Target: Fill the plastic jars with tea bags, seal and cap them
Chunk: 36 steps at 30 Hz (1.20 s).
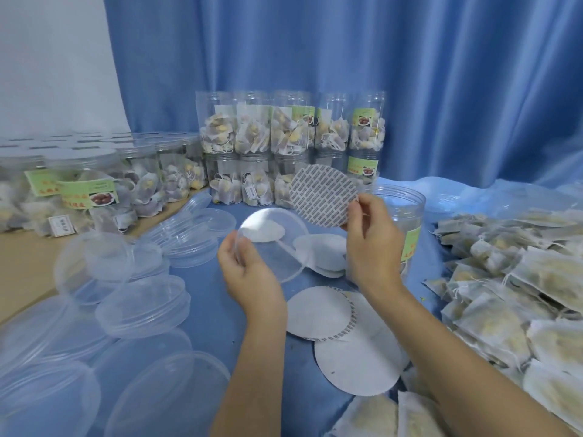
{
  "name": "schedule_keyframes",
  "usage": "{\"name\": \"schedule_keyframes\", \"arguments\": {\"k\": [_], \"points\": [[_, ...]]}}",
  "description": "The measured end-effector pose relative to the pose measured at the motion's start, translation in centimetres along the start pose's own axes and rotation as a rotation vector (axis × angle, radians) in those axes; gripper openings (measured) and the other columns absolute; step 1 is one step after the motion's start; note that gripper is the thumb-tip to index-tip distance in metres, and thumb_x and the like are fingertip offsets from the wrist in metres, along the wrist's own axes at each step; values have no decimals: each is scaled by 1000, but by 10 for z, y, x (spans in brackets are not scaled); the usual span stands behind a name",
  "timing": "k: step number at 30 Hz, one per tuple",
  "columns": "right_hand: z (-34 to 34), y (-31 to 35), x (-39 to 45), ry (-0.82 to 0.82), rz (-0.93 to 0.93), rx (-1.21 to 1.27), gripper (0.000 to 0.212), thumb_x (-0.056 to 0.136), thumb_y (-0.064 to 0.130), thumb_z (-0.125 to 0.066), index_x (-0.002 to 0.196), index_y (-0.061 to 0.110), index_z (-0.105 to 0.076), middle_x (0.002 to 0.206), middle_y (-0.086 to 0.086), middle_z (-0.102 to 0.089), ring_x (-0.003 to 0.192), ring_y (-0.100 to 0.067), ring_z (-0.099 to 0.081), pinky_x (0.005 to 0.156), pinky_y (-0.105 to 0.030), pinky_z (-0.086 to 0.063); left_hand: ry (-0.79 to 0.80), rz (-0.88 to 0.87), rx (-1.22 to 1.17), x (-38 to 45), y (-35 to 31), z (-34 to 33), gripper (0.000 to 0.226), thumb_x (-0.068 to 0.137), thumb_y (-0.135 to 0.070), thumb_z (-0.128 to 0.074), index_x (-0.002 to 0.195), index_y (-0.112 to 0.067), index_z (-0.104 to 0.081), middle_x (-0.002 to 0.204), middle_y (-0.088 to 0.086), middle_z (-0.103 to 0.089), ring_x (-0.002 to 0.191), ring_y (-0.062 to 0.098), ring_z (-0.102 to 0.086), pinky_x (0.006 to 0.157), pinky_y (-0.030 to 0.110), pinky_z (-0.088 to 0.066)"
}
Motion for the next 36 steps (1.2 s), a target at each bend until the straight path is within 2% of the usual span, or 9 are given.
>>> {"name": "schedule_keyframes", "arguments": {"k": [4,8,15,18,22,25,30,33,36], "points": [[-4,-4,-6,127,-160,83,23,95,10,-49,114,10,-62,82,-4,-65,74,-18,-62,72,-11,-46,40,164,-171,7,4,-1,22,100,-20,-40,88,-23,-58,63,-4,-38,50,7,-41,57,18,-41],[-11,-2,-8,530,-472,442,25,94,5,-51,105,17,-69,81,-3,-73,72,-11,-68,66,-20,-56,164,241,-192,4,10,-4,9,100,-28,-41,100,-29,-50,92,-6,-55,85,8,-58,79,24,-46],[-11,5,-6,700,-622,465,44,94,51,-41,102,18,-68,92,-13,-73,85,-25,-69,77,-33,-55,193,194,-144,-2,3,-5,19,97,-29,-48,89,-43,-37,102,-7,-59,84,7,-60,58,19,-50],[-7,14,-4,770,-438,350,50,83,55,-58,117,19,-61,111,-8,-69,99,-21,-67,85,-33,-54,149,228,-254,-3,0,-6,25,93,-24,-56,100,-41,-38,105,-3,-61,89,10,-64,64,24,-55],[1,33,-4,763,141,-65,114,62,42,-84,148,38,-8,145,10,-19,124,3,-23,91,-9,-32,218,269,-292,-9,-7,-14,42,87,-23,-65,122,-30,-42,108,-1,-64,94,14,-65,69,28,-56],[10,48,-2,611,469,-285,92,66,44,-79,144,24,-34,149,-8,-18,136,-19,-21,102,-32,-39,384,268,-342,-14,-24,-23,45,87,-19,-64,129,-11,-50,112,10,-67,91,18,-68,75,31,-58],[35,62,22,386,385,-252,78,65,53,-73,134,30,-45,139,-12,-36,126,-30,-37,104,-44,-36,597,137,-218,-30,-52,-45,68,69,-35,-72,128,-7,-52,117,8,-64,103,21,-64,87,38,-52],[50,59,37,369,377,-425,79,64,65,-63,136,54,-33,150,-10,-25,124,-31,-32,106,-40,-26,678,241,-259,-42,-53,-61,27,92,-31,-52,105,-10,-62,101,2,-70,87,16,-65,76,30,-54],[56,47,44,398,366,-578,73,60,76,-55,129,57,-43,155,-7,-16,120,-26,-25,103,-36,-18,528,447,-243,-37,-33,-75,30,95,-15,-35,110,-7,-60,93,8,-71,73,18,-61,70,31,-55]]}}
Point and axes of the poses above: each hand's wrist, its own x-axis towards the middle knuckle, its own z-axis out of the back of the hand, y = z × x, the point moved 2 cm from there along x, towards the middle knuckle
